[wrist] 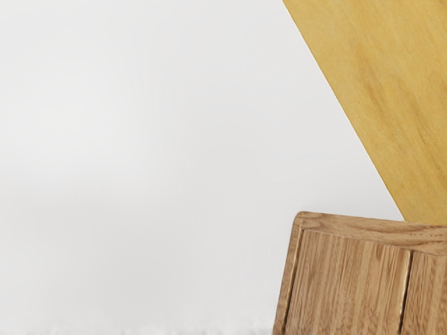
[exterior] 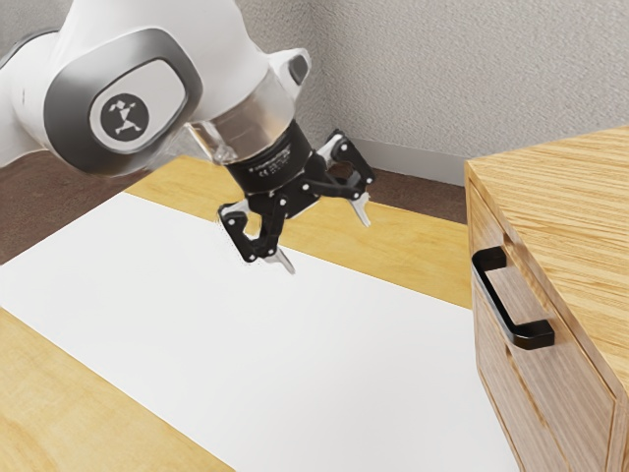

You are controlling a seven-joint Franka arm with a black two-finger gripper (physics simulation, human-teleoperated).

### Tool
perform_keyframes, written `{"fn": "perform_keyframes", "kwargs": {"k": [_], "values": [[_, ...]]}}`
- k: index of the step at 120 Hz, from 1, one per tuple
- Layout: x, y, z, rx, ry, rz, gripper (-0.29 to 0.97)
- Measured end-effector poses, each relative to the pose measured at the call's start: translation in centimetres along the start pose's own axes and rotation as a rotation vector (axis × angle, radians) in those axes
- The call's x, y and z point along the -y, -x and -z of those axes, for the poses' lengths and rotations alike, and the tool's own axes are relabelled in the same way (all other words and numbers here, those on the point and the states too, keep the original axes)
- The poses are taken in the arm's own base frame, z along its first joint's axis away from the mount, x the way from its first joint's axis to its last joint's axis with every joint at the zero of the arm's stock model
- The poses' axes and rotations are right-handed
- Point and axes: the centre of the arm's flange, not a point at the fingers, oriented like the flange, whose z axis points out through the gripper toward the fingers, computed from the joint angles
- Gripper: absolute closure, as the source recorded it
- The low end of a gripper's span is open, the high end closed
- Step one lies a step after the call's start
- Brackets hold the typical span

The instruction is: Pull the drawer handle with one arm to open the drawer

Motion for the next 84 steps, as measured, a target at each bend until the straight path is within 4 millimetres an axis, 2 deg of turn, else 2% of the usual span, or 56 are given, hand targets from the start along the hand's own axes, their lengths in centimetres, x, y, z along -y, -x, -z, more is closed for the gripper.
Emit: {"fn": "perform_keyframes", "kwargs": {"k": [6, 13, 39, 48, 68, 84], "values": [[-0.9, 1.5, 1.3, -0.003, 0.028, -0.032, 0.00], [-1.6, 3.4, 1.8, 0.000, 0.041, -0.067, 0.00], [-2.8, 8.4, 1.7, 0.026, 0.048, -0.160, 0.00], [-2.9, 9.0, 1.6, 0.030, 0.045, -0.175, 0.00], [-2.9, 9.2, 1.0, 0.030, 0.034, -0.181, 0.00], [-3.7, 11.0, 0.4, 0.040, 0.031, -0.216, 0.00]]}}
